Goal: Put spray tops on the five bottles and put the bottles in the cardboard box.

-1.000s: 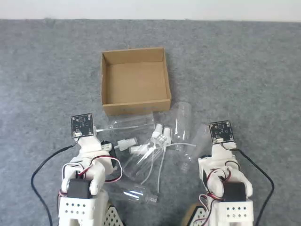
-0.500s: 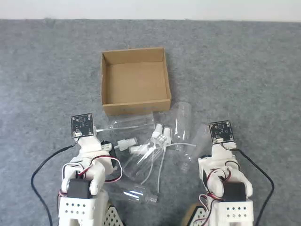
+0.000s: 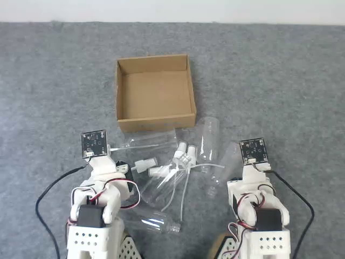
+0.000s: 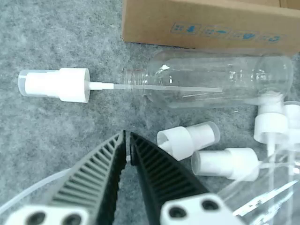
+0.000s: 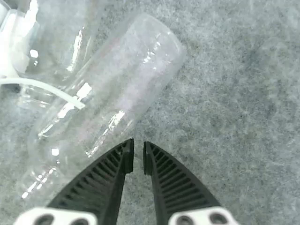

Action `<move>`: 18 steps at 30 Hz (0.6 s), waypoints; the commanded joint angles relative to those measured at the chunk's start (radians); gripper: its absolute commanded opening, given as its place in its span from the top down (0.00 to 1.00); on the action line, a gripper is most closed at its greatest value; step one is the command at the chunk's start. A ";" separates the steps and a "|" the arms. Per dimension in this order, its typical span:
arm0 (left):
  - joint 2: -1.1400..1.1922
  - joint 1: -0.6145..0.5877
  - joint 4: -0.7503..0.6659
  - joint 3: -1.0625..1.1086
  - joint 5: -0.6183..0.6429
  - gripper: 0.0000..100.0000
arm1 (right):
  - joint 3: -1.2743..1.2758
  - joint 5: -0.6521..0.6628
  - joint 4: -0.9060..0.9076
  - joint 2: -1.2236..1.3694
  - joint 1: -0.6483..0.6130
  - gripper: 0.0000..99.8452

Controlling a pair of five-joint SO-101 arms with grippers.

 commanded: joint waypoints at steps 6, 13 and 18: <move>-0.012 -0.008 0.005 -0.013 -0.006 0.99 | 0.021 -0.011 0.004 -0.019 -0.094 0.99; -0.012 -0.008 0.005 -0.013 -0.006 0.99 | 0.021 -0.006 0.004 -0.019 -0.150 0.99; -0.012 -0.008 0.005 -0.013 -0.006 0.99 | -0.011 -0.006 0.004 -0.019 -0.085 0.99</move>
